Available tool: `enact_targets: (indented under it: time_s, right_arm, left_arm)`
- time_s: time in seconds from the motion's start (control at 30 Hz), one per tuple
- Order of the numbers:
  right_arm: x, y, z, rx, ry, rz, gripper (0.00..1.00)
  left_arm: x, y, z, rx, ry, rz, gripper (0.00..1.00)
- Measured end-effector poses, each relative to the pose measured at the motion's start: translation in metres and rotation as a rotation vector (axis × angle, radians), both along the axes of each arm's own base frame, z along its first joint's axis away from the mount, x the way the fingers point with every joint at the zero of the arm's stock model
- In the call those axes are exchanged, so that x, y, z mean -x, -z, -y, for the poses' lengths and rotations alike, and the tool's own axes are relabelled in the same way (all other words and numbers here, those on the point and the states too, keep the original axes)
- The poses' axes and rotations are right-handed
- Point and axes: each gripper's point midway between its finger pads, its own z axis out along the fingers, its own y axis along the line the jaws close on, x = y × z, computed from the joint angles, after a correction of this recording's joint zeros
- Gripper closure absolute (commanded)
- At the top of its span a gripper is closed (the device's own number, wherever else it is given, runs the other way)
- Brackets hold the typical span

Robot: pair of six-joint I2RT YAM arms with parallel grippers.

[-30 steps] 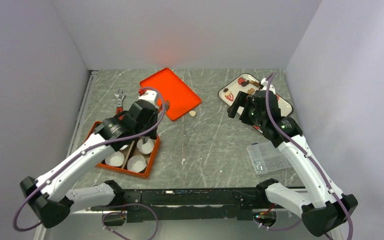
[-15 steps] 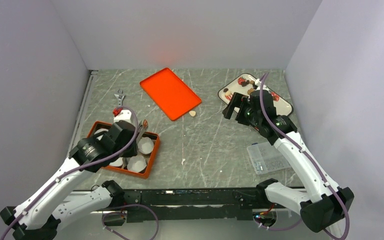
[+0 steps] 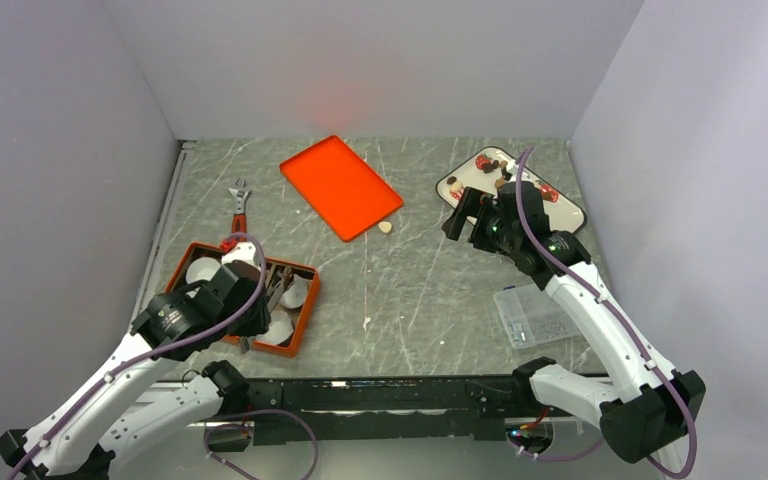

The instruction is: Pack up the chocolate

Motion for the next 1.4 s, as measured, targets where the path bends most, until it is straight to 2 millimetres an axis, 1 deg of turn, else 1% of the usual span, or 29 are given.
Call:
enact_targets:
  time_s: [0.23,0.37,0.4,0.47,0.63,0.8,0.93,1.07,1.17,1.27,1.4]
  right_arm:
    - [-0.001,-0.001,0.0,-0.002,0.0,0.006,0.0]
    - [-0.001,-0.001,0.0,-0.002,0.0,0.005,0.0]
    - [-0.001,-0.001,0.0,-0.002,0.0,0.005,0.0]
    - [-0.001,-0.001,0.0,-0.002,0.0,0.005,0.0]
    - [-0.001,-0.001,0.0,-0.002,0.0,0.005,0.0]
    - [0.0,-0.002,0.0,-0.003,0.0,0.007,0.0]
    - [0.0,-0.005,0.0,-0.002,0.0,0.007,0.0]
    - [0.0,-0.014,0.002,0.001,0.008,0.02,0.0]
    - [0.001,-0.023,0.007,0.006,0.023,0.039,0.0]
    - [0.004,-0.036,0.012,0.009,0.045,0.071,0.0]
    - [0.011,-0.053,0.023,0.012,0.079,0.117,0.0]
  left_arm:
    - [0.006,0.01,0.001,-0.002,0.013,-0.034,0.62]
    - [0.006,0.011,0.001,0.001,0.005,-0.037,0.54]
    - [0.006,0.01,0.001,0.003,0.003,-0.037,0.5]
    - [0.005,0.01,0.001,0.007,0.001,-0.034,0.48]
    - [0.001,0.009,0.003,-0.002,-0.002,-0.028,0.51]
    - [-0.009,-0.007,0.007,-0.009,0.006,0.005,0.52]
    - [-0.021,-0.031,0.014,0.018,0.033,0.073,0.52]
    - [-0.04,-0.057,0.03,0.045,0.084,0.157,0.51]
    - [-0.059,-0.065,0.049,0.043,0.136,0.185,0.51]
    - [-0.085,-0.07,0.077,0.033,0.207,0.203,0.52]
    - [-0.126,-0.073,0.123,0.037,0.305,0.236,0.52]
